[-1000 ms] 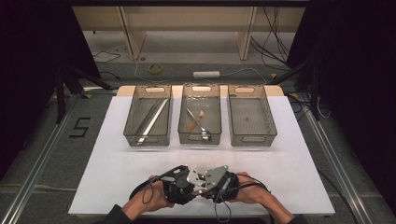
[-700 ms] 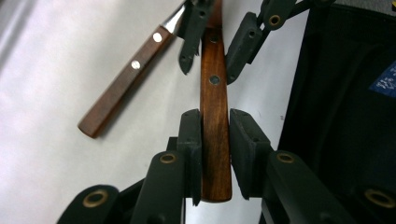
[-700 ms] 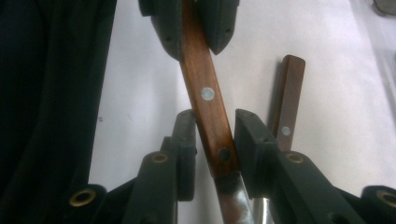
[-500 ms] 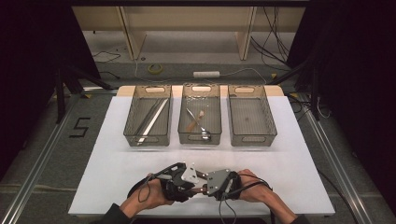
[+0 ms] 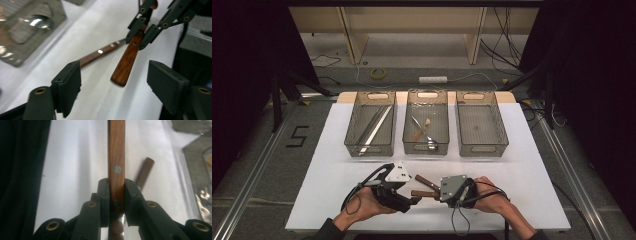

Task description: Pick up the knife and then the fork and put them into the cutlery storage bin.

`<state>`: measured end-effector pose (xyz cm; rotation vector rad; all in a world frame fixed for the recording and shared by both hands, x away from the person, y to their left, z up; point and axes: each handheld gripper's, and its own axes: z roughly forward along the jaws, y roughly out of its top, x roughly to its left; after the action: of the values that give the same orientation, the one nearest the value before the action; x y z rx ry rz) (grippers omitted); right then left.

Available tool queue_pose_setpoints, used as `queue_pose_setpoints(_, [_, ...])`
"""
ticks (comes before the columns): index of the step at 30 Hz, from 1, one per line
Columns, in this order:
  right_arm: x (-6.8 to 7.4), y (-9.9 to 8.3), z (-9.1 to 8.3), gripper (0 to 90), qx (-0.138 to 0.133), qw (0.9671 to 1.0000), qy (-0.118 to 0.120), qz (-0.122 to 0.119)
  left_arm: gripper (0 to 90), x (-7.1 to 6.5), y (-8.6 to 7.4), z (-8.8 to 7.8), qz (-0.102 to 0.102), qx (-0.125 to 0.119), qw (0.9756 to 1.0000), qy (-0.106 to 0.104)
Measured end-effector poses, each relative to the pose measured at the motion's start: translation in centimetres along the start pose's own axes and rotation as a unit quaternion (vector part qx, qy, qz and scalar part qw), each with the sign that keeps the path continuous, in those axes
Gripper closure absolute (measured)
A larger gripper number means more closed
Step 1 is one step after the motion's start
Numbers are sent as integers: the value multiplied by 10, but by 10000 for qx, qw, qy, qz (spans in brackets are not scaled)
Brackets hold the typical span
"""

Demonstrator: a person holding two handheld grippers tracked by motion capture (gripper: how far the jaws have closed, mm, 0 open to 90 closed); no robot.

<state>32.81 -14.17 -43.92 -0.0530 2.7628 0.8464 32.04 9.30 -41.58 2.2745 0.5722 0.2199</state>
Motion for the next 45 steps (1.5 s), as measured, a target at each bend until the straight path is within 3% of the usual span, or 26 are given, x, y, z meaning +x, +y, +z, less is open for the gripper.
queue_pose_setpoints(3, [-6,-3,-5,776,-33,9999,-87,112,234,5,-2,-5,-211,-294,9993,47])
queue_pose_setpoints(4, [-7,-4,-7,776,-39,9996,-152,247,231,6,-3,-6,-281,-380,9989,60])
queue_pose_setpoints(5, [-10,-5,-9,776,-38,9996,-168,237,227,7,-4,-8,-320,-441,9985,90])
queue_pose_setpoints(10, [-24,-10,-18,776,-168,9967,-380,698,211,12,-13,-13,-505,-646,9964,218])
queue_pose_setpoints(15, [-37,-12,-32,776,-299,9917,-596,1096,196,14,-19,-16,-595,-796,9945,324])
queue_pose_setpoints(20, [-51,-15,-44,775,-410,9842,-824,1515,190,14,-23,-17,-679,-889,9929,402])
queue_pose_setpoints(32, [-90,-12,-66,775,-897,9604,-1040,2424,184,16,-30,-25,-782,-1055,9895,610])
queue_pose_setpoints(41, [-127,-8,-80,774,-1092,9376,-1285,3042,176,17,-35,-29,-824,-1152,9872,730])
queue_pose_setpoints(45, [-145,-8,-83,774,-1111,9254,-1501,3297,173,17,-38,-31,-834,-1174,9868,743])
